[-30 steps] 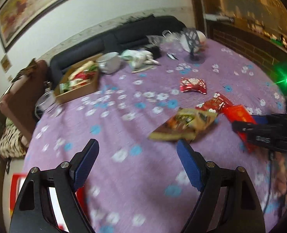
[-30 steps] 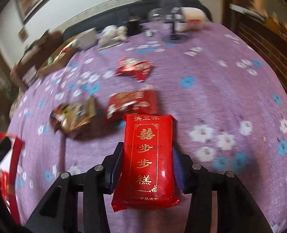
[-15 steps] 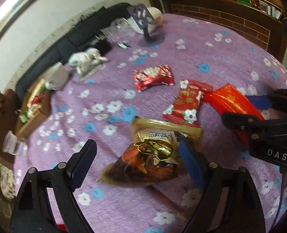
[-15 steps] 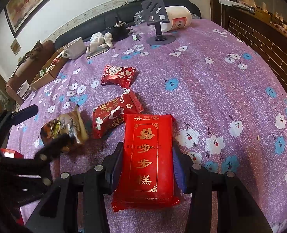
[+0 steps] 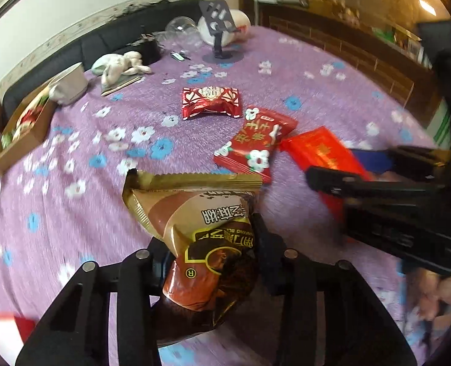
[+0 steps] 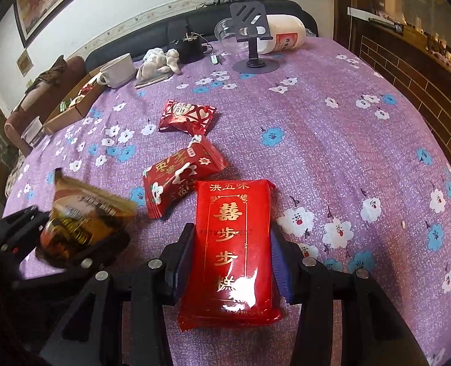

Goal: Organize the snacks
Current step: 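Lift both held packets and carry them toward the white tray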

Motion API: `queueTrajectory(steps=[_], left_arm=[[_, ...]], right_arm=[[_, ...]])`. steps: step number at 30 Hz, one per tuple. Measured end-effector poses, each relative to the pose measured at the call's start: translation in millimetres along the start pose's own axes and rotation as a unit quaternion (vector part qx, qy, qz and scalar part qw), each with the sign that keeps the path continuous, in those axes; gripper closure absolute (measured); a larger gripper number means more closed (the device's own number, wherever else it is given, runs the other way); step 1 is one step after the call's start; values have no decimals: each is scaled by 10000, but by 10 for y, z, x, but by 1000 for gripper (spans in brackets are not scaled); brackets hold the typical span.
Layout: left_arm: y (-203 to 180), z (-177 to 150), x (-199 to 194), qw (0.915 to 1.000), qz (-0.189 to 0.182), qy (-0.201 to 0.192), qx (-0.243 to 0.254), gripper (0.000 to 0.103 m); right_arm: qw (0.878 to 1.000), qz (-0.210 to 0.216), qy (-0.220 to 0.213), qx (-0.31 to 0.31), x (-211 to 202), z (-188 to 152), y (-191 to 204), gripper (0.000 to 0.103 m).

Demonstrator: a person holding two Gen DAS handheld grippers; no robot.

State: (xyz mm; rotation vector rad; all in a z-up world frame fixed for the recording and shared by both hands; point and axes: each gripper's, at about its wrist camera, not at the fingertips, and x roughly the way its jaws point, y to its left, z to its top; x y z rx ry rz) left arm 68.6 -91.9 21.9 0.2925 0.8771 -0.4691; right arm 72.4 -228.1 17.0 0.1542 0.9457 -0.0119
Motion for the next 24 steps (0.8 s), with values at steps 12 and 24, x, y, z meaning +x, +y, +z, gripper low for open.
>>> queueTrajectory(steps=[12, 24], left_arm=[[-175, -1294, -1417, 9982, 215, -280, -492, 61], [-76, -1860, -1855, 9943, -157, -475, -942, 61]], right_arm=[[9982, -352, -234, -431, 24, -58, 118, 55], [9999, -112, 34, 103, -433, -589, 114, 55]])
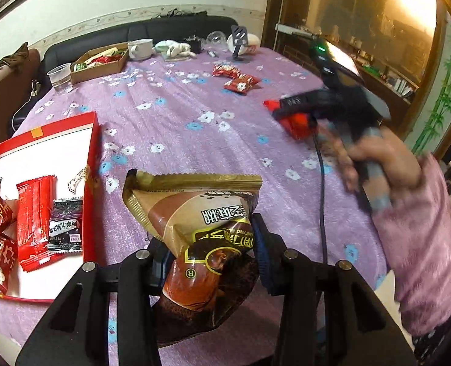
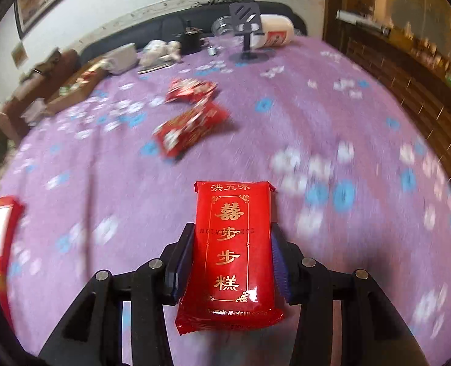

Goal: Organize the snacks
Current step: 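Lift both held packets and carry them toward the white tray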

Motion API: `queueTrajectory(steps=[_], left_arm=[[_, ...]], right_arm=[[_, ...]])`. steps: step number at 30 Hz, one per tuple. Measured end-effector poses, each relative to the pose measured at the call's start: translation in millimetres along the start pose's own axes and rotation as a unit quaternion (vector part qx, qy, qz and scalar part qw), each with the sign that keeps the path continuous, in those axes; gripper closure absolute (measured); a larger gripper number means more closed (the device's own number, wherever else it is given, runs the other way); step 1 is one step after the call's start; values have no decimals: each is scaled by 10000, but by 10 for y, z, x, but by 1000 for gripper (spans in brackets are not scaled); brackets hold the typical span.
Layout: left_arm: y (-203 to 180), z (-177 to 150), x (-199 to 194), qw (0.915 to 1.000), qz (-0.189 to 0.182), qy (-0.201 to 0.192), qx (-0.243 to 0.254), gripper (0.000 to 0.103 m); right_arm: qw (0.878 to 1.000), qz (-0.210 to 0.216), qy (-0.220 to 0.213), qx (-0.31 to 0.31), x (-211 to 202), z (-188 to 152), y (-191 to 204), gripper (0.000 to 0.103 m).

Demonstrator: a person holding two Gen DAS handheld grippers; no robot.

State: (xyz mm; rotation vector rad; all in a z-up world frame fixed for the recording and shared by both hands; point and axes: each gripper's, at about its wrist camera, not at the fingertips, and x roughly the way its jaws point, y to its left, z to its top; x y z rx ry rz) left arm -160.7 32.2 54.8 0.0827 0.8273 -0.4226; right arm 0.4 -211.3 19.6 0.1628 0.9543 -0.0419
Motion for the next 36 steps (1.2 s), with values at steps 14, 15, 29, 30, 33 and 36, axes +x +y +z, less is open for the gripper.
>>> queueTrajectory(steps=[14, 15, 29, 30, 33, 36], left_arm=[[65, -317, -282, 9991, -289, -282, -90, 61], [106, -325, -297, 9991, -277, -302, -139, 61], [553, -342, -435, 9956, -110, -544, -758, 61], [568, -344, -442, 9956, -69, -562, -753, 61], [592, -343, -452, 9951, 31, -597, -783, 61], [606, -355, -455, 9950, 54, -601, -795, 61]], right_arm=[[9422, 3262, -120, 762, -622, -849, 292, 56], [9361, 3407, -29, 875, -582, -878, 294, 56], [9002, 4249, 359, 880, -446, -1054, 791, 56], [8996, 4270, 348, 851, -445, -1056, 798, 56], [8967, 4328, 317, 875, -401, -1081, 797, 56], [8901, 4467, 198, 884, -424, -1077, 738, 56]])
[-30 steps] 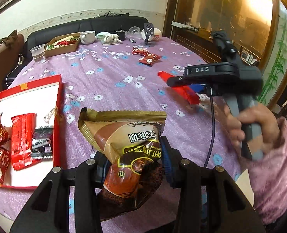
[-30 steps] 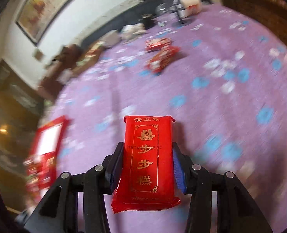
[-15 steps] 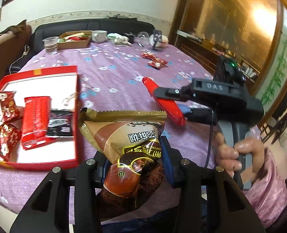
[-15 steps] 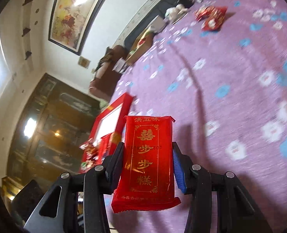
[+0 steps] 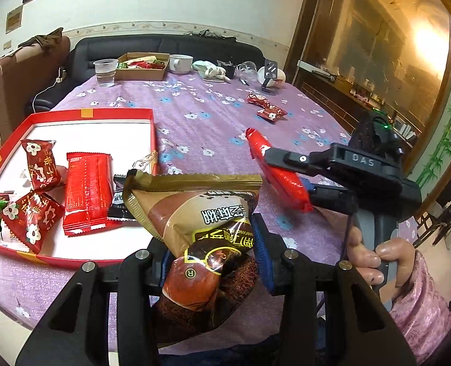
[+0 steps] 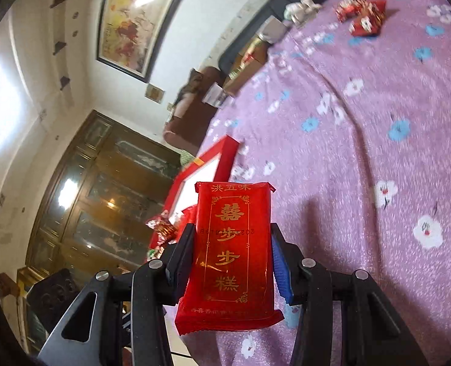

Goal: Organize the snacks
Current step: 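Lift both held packets and carry them toward the white tray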

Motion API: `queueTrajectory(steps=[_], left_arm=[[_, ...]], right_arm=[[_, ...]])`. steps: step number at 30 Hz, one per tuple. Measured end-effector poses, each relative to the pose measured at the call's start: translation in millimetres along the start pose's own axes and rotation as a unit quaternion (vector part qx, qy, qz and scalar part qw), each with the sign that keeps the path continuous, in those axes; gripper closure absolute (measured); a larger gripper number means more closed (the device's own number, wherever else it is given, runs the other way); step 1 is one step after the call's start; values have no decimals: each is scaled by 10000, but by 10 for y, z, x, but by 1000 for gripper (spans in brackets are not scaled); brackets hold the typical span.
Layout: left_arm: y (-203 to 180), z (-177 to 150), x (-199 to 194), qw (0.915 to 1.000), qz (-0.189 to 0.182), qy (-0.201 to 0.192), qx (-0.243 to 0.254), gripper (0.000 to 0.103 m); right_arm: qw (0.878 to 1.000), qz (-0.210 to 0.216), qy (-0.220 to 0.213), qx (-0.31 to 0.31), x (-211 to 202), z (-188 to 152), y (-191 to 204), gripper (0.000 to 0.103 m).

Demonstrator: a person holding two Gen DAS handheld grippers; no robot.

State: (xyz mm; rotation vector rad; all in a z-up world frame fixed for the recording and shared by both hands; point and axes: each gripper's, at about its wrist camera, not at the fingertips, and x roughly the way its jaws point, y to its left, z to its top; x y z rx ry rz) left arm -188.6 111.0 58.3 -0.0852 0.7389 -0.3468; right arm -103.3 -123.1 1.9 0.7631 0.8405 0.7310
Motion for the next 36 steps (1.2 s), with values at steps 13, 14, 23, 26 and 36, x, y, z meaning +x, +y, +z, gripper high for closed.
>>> queueTrajectory(steps=[13, 14, 23, 26, 36], left_arm=[[9, -33, -24, 10000, 42, -16, -55, 61], [11, -39, -19, 10000, 31, -4, -53, 61], [7, -30, 42, 9999, 29, 93, -79, 60], [-4, -32, 64, 9999, 21, 136, -53, 60], [-10, -30, 73, 9998, 60, 200, -13, 60]], right_arm=[[9998, -158, 114, -72, 44, -17, 14, 56], [9997, -182, 120, -74, 55, -18, 24, 56], [9996, -235, 161, -25, 77, -19, -7, 55], [9995, -250, 193, -58, 86, -21, -4, 55], [9988, -291, 269, -292, 105, -47, 66, 55]])
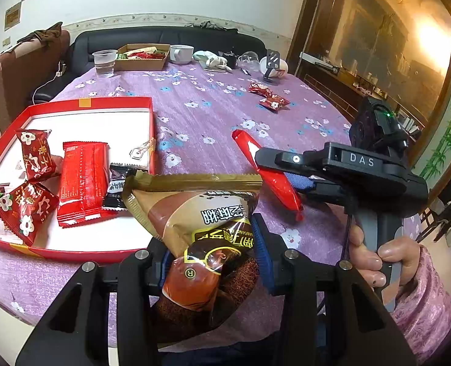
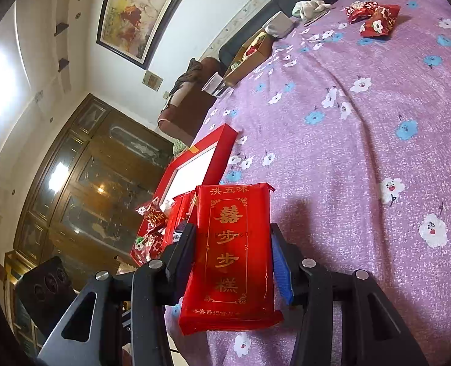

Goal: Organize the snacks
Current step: 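Lift both held packets and carry them toward the white tray, then lower both packets into the white tray and open both grippers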

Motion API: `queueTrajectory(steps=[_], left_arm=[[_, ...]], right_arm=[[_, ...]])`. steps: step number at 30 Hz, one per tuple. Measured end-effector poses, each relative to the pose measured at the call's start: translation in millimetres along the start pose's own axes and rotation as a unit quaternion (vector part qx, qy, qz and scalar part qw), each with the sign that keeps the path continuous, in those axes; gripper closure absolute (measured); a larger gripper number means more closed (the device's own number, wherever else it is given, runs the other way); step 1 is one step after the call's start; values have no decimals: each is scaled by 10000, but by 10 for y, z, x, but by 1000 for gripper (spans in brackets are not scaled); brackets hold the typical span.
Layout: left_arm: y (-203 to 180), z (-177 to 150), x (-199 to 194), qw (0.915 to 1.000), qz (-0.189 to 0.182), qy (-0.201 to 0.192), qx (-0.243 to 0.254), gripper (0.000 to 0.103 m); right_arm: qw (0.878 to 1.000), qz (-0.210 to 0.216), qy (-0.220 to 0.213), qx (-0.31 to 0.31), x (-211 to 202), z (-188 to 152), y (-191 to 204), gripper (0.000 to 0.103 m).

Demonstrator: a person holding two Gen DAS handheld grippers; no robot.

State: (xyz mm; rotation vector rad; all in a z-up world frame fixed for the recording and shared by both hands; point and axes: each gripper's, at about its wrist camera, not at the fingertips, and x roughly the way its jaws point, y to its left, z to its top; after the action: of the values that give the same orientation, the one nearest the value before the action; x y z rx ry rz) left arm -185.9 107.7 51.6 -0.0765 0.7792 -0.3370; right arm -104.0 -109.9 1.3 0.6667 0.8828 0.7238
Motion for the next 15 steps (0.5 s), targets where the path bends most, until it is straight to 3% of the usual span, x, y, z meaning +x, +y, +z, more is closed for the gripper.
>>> queueTrajectory(steps=[6, 15], left_arm=[[198, 23, -139, 9996, 196, -115, -141, 60], [873, 53, -601, 9899, 1099, -623, -647, 60]], right_arm=[[9999, -66, 51, -78, 19, -14, 21, 56], [9998, -140, 84, -59, 31, -18, 22, 56]])
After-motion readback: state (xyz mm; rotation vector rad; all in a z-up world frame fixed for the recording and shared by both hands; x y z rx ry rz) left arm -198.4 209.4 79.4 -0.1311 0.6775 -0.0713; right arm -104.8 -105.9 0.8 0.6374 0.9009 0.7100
